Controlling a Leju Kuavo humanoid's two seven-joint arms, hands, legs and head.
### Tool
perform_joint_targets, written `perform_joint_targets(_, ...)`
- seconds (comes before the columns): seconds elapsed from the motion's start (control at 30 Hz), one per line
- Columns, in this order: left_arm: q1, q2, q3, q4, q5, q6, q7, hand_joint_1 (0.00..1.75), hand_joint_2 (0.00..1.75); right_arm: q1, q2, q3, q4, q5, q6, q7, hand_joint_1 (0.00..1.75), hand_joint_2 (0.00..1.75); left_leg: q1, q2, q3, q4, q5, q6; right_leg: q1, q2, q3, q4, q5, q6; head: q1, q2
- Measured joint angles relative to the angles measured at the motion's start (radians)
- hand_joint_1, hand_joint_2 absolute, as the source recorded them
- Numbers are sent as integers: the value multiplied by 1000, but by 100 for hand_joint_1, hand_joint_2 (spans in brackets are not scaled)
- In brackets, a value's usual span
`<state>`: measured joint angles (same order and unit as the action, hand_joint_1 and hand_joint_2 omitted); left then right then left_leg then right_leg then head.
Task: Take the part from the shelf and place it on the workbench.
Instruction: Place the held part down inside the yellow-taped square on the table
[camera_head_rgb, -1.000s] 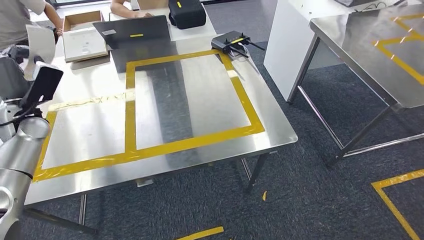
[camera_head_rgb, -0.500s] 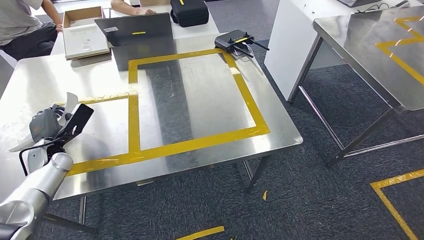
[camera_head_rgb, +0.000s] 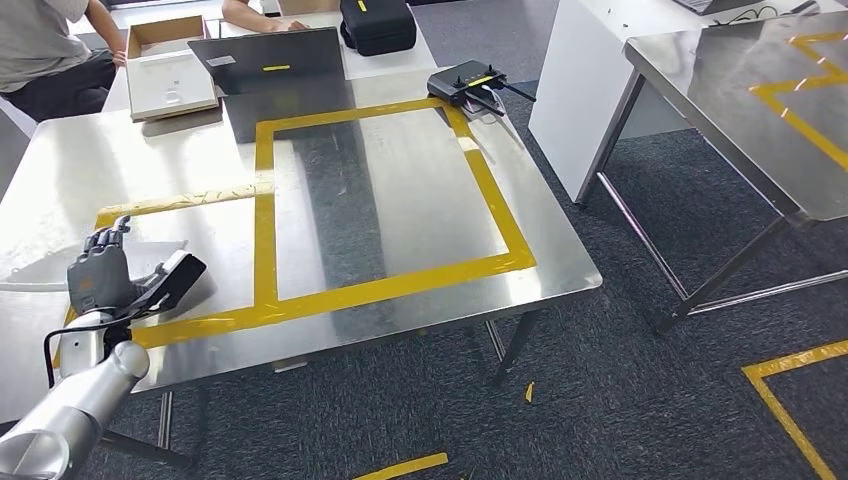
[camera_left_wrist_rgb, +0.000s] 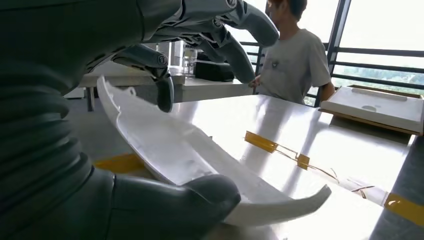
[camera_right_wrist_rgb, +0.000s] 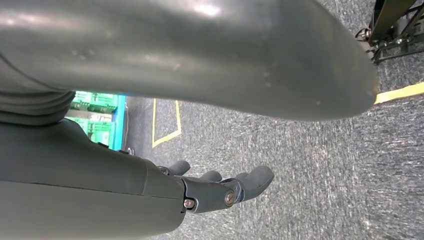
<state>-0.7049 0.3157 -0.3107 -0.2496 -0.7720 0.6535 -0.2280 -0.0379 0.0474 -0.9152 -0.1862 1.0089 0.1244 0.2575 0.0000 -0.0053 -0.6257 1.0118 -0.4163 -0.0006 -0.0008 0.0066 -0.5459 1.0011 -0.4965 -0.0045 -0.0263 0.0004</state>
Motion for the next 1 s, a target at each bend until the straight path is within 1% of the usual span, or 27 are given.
perform_joint_targets(0.1, -23, 2, -1, -4, -5, 21, -32, 0, 0, -2, 3, 2, 0, 3, 0, 0, 0, 0, 0, 0, 0, 0, 0, 0, 0, 0, 0, 1, 0, 0, 0, 0)
perform_joint_targets(0.27, -70, 19, 24, -64, -66, 46, -124, 0, 0, -3, 10, 2, 0, 3, 0, 0, 0, 0, 1, 0, 0, 0, 1, -1, 1, 0, 0, 1, 0, 0, 0, 0)
perform_joint_targets(0.33, -103, 22, 50, -91, -83, 47, -179, 0, 0, -3, 13, 2, 0, -2, -1, 0, 0, 0, 1, 0, 0, 0, 1, -2, 1, -1, 0, 2, 0, 0, 0, 0)
perform_joint_targets(0.43, -168, 22, 100, -121, -70, 47, -284, 0, 0, -3, 19, 2, 0, -13, -5, 0, 0, 0, 1, -1, 0, 0, 1, -2, 2, -1, 0, 2, 1, -1, 0, 0)
perform_joint_targets(0.47, -189, 22, 114, -131, -56, 47, -312, 0, 0, -3, 22, 2, 0, -15, -6, 0, 0, 0, -1, 0, 0, 2, 0, -1, 1, 0, 0, 0, 1, 1, 0, 0)
perform_joint_targets(0.53, -225, 22, 135, -159, -14, 47, -363, 0, 0, -3, 29, 2, 0, -21, -7, 0, 0, 0, -4, -1, 0, 3, 0, 5, -2, 0, 2, -3, 6, 7, 0, 0)
perform_joint_targets(0.57, -240, 23, 140, -182, 12, 47, -383, 0, 0, -4, 32, 2, 0, -25, -9, 0, 0, 0, -2, 0, 2, -3, 4, 10, -2, 0, 3, -4, 6, 11, 0, 0)
perform_joint_targets(0.6, -252, 23, 142, -213, 34, 46, -393, 0, 0, -4, 35, 1, 0, -28, -11, 0, 0, 0, 2, 1, 6, -12, 10, 13, -1, 0, 1, 3, 0, 14, 0, 0)
perform_joint_targets(0.63, -264, 24, 142, -246, 52, 43, -391, 0, 0, -6, 38, 1, 0, -31, -14, 0, 0, 0, 6, 2, 9, -20, 16, 16, 0, 0, -9, 26, -18, 17, 1, 0)
perform_joint_targets(0.67, -273, 24, 141, -284, 66, 39, -379, 0, 0, -7, 40, 0, 0, -33, -16, 0, 0, 0, 10, 4, 10, -27, 21, 18, 0, -1, -29, 69, -46, 21, 3, 0)
perform_joint_targets(0.73, -282, 25, 137, -350, 86, 25, -348, 0, 0, -10, 46, 0, 0, -39, -19, 0, 0, 0, 10, 6, 7, -28, 24, 18, -7, -1, -90, 203, -114, 28, 5, 0)
perform_joint_targets(0.77, -283, 25, 133, -384, 96, 17, -335, 0, 0, -11, 48, -2, 0, -42, -20, 0, 0, 0, 11, 7, 4, -26, 25, 17, -11, -2, -117, 260, -134, 31, 5, 0)
perform_joint_targets(0.8, -282, 25, 127, -415, 104, 11, -325, 0, 0, -11, 50, -4, 0, -46, -21, 0, 0, 0, 12, 8, 0, -22, 26, 14, -15, -2, -129, 286, -134, 35, 5, 0)
perform_joint_targets(0.83, -283, 25, 120, -445, 110, 6, -316, 0, 0, -12, 52, -7, 0, -50, -22, 0, 0, 0, 15, 8, -5, -17, 27, 11, -19, -2, -122, 272, -117, 38, 5, 0)
perform_joint_targets(0.87, -285, 26, 112, -472, 113, 5, -308, 0, 0, -13, 53, -10, 0, -53, -24, 0, 0, 0, 19, 8, -12, -10, 28, 6, -24, -2, -95, 219, -85, 42, 6, 0)
perform_joint_targets(0.9, -290, 27, 104, -495, 114, 6, -300, 0, 0, -15, 54, -14, 0, -56, -25, 0, 0, 0, 22, 7, -20, -1, 28, -2, -29, -4, -62, 149, -56, 46, 6, 0)
perform_joint_targets(0.93, -296, 29, 96, -517, 117, 10, -293, 0, 0, -18, 57, -17, 0, -59, -26, 0, 0, 0, 22, 6, -27, 9, 28, -11, -30, -3, -36, 92, -33, 46, 7, 0)
perform_joint_targets(0.97, -303, 33, 87, -535, 120, 15, -287, 0, 0, -20, 60, -21, 0, -61, -28, -1, 0, 0, 22, 5, -33, 16, 29, -21, -31, -2, -21, 57, -20, 42, 7, 0)
perform_joint_targets(1.0, -309, 36, 79, -552, 122, 20, -283, 0, 0, -21, 63, -25, 0, -64, -30, -1, 0, 0, 20, 4, -37, 18, 31, -30, -30, 0, -21, 48, -16, 33, 7, 0)
